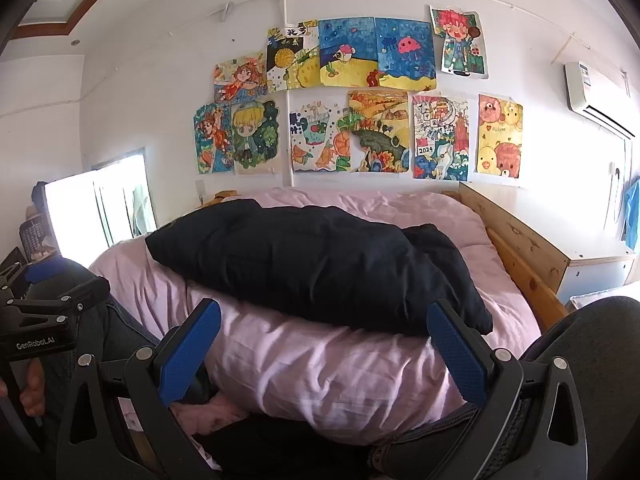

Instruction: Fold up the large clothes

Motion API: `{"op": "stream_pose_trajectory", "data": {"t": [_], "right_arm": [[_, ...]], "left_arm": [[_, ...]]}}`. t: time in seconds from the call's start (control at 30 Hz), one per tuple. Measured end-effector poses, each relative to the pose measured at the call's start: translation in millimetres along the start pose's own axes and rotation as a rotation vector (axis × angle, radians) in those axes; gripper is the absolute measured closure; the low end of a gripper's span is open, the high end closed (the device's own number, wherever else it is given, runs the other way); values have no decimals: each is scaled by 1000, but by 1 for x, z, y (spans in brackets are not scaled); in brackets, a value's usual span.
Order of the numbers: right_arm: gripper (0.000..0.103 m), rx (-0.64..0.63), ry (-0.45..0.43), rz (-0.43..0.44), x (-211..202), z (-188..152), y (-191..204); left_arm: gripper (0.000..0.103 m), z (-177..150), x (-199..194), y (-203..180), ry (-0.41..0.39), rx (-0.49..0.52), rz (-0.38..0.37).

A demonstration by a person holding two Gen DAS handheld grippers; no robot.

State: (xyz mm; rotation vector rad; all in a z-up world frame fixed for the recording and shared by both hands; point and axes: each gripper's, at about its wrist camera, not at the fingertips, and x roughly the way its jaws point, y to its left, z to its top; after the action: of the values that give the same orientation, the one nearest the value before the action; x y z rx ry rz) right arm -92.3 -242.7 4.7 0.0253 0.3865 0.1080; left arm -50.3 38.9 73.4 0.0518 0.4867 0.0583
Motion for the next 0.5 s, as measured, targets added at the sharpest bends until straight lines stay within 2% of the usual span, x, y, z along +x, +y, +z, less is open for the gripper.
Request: {"op": "stream_pose_trajectory", "data": {"t": [0.5], "right_arm": [[2,5,13,-7,4,-1,1]], "left_arm": [[0,0,0,1,-1,4,1]]}}
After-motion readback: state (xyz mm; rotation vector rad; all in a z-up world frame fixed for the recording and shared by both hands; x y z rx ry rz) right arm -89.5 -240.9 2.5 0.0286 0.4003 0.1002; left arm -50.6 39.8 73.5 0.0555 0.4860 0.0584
